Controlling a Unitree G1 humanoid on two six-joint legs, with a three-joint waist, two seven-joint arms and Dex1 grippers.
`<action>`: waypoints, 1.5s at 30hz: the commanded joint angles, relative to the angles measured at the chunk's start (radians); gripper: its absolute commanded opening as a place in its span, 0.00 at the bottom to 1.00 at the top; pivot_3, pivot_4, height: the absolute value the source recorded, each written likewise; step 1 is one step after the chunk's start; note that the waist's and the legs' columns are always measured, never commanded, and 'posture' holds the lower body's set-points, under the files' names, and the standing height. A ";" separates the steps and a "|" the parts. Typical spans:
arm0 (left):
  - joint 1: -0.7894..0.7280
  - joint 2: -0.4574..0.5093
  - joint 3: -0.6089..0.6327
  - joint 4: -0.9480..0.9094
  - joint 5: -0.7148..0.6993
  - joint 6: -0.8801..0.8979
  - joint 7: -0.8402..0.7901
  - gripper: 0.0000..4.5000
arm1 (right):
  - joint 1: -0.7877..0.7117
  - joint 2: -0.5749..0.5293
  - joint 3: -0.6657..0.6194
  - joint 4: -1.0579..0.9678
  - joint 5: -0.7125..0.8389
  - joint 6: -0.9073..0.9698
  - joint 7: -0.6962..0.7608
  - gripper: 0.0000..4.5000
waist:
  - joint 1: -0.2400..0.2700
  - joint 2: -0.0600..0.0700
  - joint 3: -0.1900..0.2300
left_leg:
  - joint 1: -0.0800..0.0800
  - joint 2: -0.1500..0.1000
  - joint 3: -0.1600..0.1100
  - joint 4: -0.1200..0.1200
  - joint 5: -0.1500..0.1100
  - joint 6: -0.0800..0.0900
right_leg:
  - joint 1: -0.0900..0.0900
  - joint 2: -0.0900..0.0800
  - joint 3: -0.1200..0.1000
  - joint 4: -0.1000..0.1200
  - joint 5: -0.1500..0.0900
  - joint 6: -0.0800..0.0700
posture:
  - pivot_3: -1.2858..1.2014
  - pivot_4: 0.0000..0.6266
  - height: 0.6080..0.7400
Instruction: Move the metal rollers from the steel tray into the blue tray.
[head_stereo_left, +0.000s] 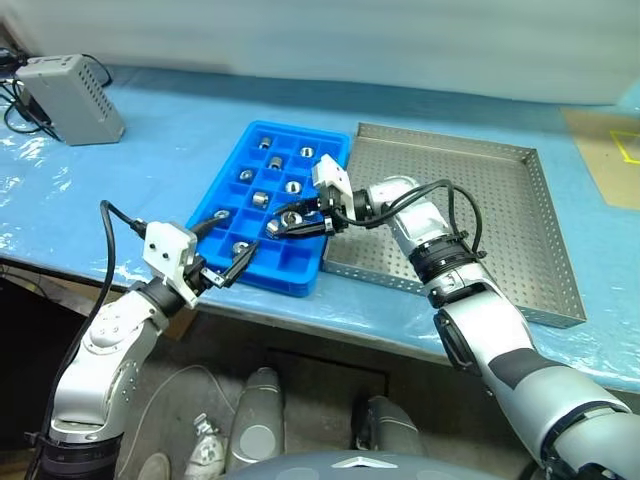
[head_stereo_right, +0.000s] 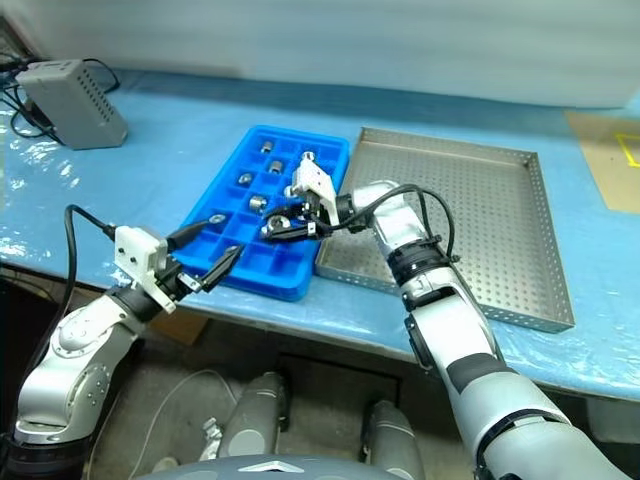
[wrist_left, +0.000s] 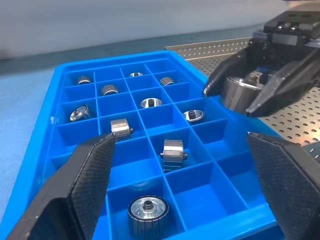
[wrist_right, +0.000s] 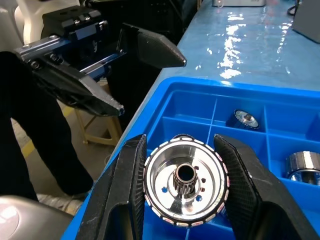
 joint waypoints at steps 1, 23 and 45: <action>-0.008 0.007 0.014 -0.035 -0.012 -0.002 0.010 0.99 | 0.008 -0.013 0.030 -0.040 -0.015 -0.010 0.048 0.37 | 0.001 0.000 0.000 | 0.000 0.000 0.000 0.000 0.000 0.000 | 0.000 0.000 0.000 0.000 0.000 0.000 | 0.68 0.24 1.00; -0.031 -0.012 -0.006 -0.025 -0.042 -0.013 -0.009 0.99 | 0.002 -0.040 0.005 0.021 -0.038 0.040 -0.006 0.99 | -0.002 0.000 0.000 | -0.001 0.000 0.000 0.000 0.000 -0.001 | -0.001 0.000 0.001 0.000 0.000 0.000 | 0.64 0.24 1.00; -0.612 -0.165 -0.192 0.950 0.104 -0.495 -0.374 0.99 | 0.229 -0.320 -0.339 -0.373 0.099 0.282 -0.400 1.00 | -0.128 0.000 -0.001 | 0.001 -0.006 0.007 0.007 0.001 -0.001 | 0.003 0.001 0.005 0.002 0.003 0.004 | 0.42 0.24 1.00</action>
